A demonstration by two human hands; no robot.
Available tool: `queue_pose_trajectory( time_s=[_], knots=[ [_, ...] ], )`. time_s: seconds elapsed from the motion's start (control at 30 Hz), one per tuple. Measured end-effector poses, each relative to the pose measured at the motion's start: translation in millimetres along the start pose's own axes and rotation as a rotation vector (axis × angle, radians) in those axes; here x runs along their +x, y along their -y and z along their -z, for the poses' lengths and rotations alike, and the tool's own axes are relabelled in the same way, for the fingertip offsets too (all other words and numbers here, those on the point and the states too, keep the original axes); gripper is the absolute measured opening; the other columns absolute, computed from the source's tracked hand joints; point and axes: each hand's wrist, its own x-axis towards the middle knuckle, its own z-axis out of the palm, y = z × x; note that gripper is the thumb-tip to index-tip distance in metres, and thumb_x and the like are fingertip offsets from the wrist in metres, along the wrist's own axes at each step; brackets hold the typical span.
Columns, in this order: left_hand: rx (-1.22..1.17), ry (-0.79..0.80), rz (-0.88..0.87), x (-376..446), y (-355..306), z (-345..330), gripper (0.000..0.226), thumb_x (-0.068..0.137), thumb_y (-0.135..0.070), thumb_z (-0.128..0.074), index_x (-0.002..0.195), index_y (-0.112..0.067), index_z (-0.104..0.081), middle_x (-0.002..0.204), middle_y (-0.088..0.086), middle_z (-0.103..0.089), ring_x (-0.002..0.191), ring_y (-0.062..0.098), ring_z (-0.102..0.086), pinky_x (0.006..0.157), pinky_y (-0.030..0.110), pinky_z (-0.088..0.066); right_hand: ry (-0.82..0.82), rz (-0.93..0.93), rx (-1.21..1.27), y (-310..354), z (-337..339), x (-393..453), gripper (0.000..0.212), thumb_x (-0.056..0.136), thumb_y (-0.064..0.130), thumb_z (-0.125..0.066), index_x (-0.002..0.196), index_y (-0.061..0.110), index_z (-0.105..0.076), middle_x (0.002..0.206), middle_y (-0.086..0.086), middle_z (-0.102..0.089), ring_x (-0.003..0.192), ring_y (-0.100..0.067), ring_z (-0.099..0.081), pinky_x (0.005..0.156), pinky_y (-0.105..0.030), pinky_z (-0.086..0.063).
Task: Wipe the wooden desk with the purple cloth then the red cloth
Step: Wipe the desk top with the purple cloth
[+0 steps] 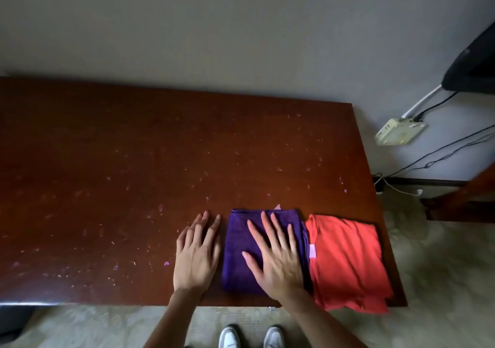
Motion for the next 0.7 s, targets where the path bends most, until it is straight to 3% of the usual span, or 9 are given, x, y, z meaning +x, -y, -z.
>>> queue_pose_trajectory(
  time_s=[0.3,0.5,0.7],
  knots=[
    [0.103,-0.013,-0.010,1,-2,-5,0.056,0.099,-0.037,-0.042,0.151,-0.019,-0.051,0.151,0.013,-0.055,0.144,0.028,-0.049,0.118,0.047,-0.033,0.018,0.060,-0.024,-21,4,69,0.073,0.103,0.069,-0.038,0.167,0.038,-0.023,0.177,-0.001,-0.017,0.164,-0.021,-0.013,0.130,-0.054,-0.016],
    [0.069,-0.067,0.047,0,-12,-11,0.056,0.100,-0.037,-0.042,0.152,-0.021,-0.051,0.152,0.012,-0.055,0.146,0.024,-0.045,0.120,0.047,-0.030,0.024,0.120,-0.012,-45,5,213,0.076,0.099,0.075,-0.030,0.165,0.039,-0.032,0.174,-0.003,-0.028,0.162,-0.023,-0.022,0.129,-0.057,-0.019],
    [0.035,-0.128,0.047,4,-8,-16,0.055,0.096,-0.038,-0.046,0.149,-0.026,-0.055,0.149,0.005,-0.057,0.146,0.016,-0.041,0.123,0.039,-0.024,0.085,0.184,-0.004,-57,13,372,0.105,0.079,0.096,-0.009,0.166,0.040,-0.026,0.176,-0.002,-0.022,0.163,-0.021,-0.015,0.131,-0.051,-0.005]
  ],
)
